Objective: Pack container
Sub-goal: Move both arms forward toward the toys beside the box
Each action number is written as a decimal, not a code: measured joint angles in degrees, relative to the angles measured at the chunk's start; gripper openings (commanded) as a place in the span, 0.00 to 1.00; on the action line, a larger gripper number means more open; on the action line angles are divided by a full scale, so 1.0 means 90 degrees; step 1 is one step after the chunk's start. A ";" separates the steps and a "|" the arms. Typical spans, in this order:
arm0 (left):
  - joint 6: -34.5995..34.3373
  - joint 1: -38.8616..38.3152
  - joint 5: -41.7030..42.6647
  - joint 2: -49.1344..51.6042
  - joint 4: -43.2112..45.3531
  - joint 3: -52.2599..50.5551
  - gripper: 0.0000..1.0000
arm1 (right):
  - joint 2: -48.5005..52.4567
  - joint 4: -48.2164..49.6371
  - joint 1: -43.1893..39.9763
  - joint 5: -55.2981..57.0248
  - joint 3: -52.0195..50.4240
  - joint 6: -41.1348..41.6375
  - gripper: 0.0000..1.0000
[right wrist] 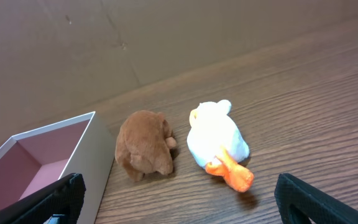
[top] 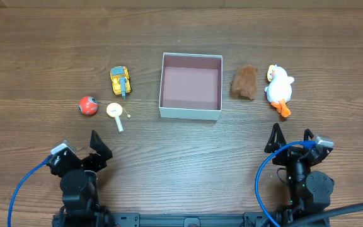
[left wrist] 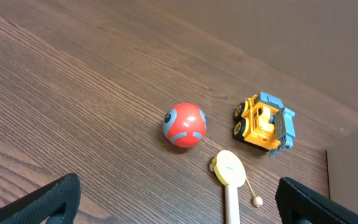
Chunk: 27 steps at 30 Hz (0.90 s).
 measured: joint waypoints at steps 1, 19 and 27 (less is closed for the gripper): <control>0.0000 0.0000 0.0000 0.0000 0.0000 0.0000 1.00 | 0.0000 -0.0002 0.0000 -0.0002 0.0000 0.0002 1.00; 0.0000 0.0000 0.0000 0.0000 0.0000 0.0000 1.00 | 0.0000 -0.0002 0.0000 0.0000 0.0000 0.0000 1.00; -0.0005 0.0000 0.0155 0.0000 0.0010 0.0000 1.00 | 0.0000 0.0002 0.0000 -0.0170 0.0000 -0.0002 1.00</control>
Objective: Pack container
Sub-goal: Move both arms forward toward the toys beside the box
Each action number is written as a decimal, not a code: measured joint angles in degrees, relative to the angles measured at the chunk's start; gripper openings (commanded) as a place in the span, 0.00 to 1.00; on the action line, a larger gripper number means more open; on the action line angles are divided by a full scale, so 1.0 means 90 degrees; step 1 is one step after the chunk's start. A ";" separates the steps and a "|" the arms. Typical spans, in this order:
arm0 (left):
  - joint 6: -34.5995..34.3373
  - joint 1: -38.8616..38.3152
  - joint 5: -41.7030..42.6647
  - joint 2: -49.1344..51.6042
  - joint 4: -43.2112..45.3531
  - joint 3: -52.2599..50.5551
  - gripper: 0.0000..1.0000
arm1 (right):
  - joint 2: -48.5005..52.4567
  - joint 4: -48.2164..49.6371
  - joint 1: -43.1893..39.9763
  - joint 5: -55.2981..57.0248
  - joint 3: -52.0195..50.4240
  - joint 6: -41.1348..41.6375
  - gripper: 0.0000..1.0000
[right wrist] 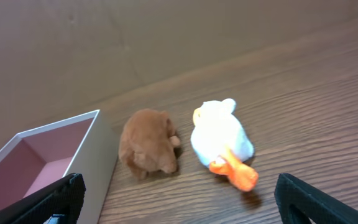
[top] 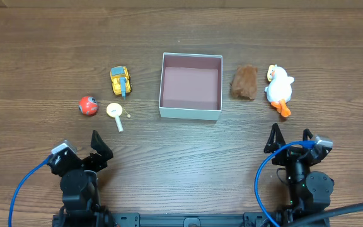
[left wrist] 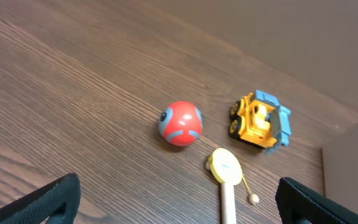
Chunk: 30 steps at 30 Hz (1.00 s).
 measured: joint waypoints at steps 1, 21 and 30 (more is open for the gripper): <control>-0.0015 0.0000 0.0131 0.0000 0.0024 0.0000 1.00 | 0.0000 -0.0002 0.0000 -0.0117 0.0000 0.0019 1.00; 0.0792 0.0000 0.1445 0.4255 -0.0733 0.3483 1.00 | 0.4913 -0.3002 0.0000 -0.1020 0.4551 0.0342 1.00; 0.1205 0.0000 0.1518 0.8614 -0.2348 0.7541 1.00 | 0.9236 -0.4906 0.0029 -0.0988 0.8978 -0.0257 1.00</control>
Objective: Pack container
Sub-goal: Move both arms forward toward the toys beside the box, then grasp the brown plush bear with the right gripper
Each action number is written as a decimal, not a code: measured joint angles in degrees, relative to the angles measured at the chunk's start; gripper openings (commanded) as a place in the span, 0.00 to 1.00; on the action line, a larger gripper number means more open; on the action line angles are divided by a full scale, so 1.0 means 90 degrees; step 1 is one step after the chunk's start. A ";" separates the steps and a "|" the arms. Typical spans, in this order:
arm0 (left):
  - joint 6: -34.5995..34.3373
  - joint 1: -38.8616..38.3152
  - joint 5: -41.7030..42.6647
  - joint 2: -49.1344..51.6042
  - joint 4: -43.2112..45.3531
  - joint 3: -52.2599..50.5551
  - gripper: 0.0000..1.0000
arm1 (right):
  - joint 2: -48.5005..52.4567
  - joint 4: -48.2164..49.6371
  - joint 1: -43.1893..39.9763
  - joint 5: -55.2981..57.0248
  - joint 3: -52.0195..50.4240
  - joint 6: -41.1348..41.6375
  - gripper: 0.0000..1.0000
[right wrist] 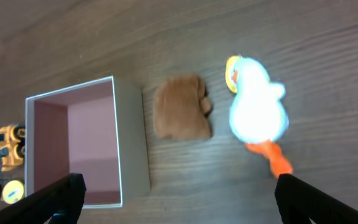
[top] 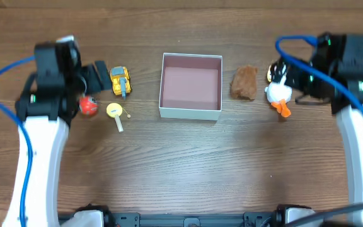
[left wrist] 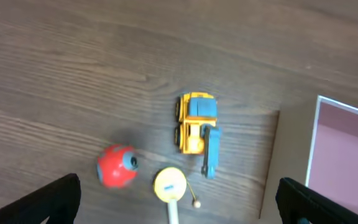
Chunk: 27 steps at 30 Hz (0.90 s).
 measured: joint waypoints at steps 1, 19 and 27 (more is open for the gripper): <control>0.0002 0.0000 0.0000 0.0253 -0.0075 0.0187 1.00 | 0.0233 0.0007 0.0034 -0.0002 0.0121 -0.0061 1.00; 0.0002 0.0000 -0.0002 0.1202 -0.0223 0.0425 1.00 | 0.3145 0.0896 0.1088 0.1027 0.0192 -0.0410 1.00; 0.0002 0.0002 -0.0005 0.1202 -0.0223 0.0425 1.00 | 0.3886 0.1338 0.1100 0.0629 0.0228 -0.0185 0.16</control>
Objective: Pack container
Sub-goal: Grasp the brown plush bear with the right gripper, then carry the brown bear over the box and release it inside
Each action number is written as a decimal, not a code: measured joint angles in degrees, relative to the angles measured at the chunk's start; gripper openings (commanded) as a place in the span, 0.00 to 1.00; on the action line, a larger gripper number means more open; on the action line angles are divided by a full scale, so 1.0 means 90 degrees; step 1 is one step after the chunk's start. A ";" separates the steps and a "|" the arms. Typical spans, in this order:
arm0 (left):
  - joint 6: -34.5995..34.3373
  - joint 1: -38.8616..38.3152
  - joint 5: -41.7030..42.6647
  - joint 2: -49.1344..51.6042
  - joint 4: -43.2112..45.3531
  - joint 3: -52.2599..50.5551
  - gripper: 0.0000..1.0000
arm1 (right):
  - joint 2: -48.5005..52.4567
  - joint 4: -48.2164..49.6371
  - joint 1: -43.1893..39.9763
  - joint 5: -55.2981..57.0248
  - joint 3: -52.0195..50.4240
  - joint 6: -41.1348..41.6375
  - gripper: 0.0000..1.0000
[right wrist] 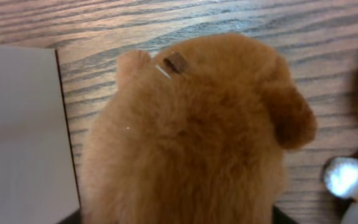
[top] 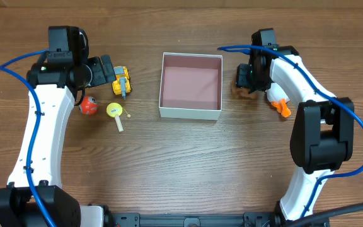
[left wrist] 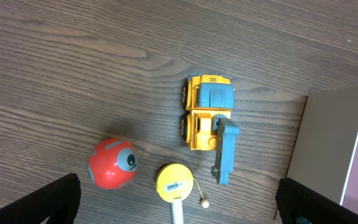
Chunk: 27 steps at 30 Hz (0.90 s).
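Observation:
The open white box with a pink inside [top: 191, 112] stands mid-table. A brown plush [right wrist: 185, 130] lies just right of it and fills the right wrist view. My right gripper [top: 247, 77] is down over the plush, open, one finger on each side. A white duck [top: 277, 96] lies right of the plush. On the left lie a yellow and blue truck [left wrist: 207, 118], a red ball [left wrist: 112, 163] and a yellow rattle drum [left wrist: 174, 180]. My left gripper [top: 103, 70] hangs open above them, beside the truck, holding nothing.
The box's white wall [left wrist: 353, 155] rises at the right edge of the left wrist view, close to the truck. Bare wooden table [top: 188, 170] stretches across the front half. Blue cables trail from both arms.
My right gripper has gone from above the duck and plush down onto the brown plush, fingers straddling it. My left gripper has come lower over the truck, ball and drum.
Both arms sat folded at the table's front edge, grippers open, at the two oldest moments. Then both were stretched out high over the toys, left over the truck group, right over plush and duck. Now the right straddles the plush and the left hovers lower.

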 measured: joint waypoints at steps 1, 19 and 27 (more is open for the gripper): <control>0.0000 -0.0002 0.0000 0.0000 0.0000 0.0000 1.00 | 0.0000 -0.0039 -0.0007 0.0000 0.0034 0.0007 0.09; 0.0000 -0.0002 0.0002 0.0002 -0.0002 0.0002 1.00 | -0.1158 -0.2300 0.1321 -0.0296 0.2837 0.1083 0.04; 0.0000 -0.0002 0.0002 0.0002 -0.0002 0.0002 1.00 | -0.0449 -0.0823 0.2766 -0.0437 0.2164 0.1970 0.04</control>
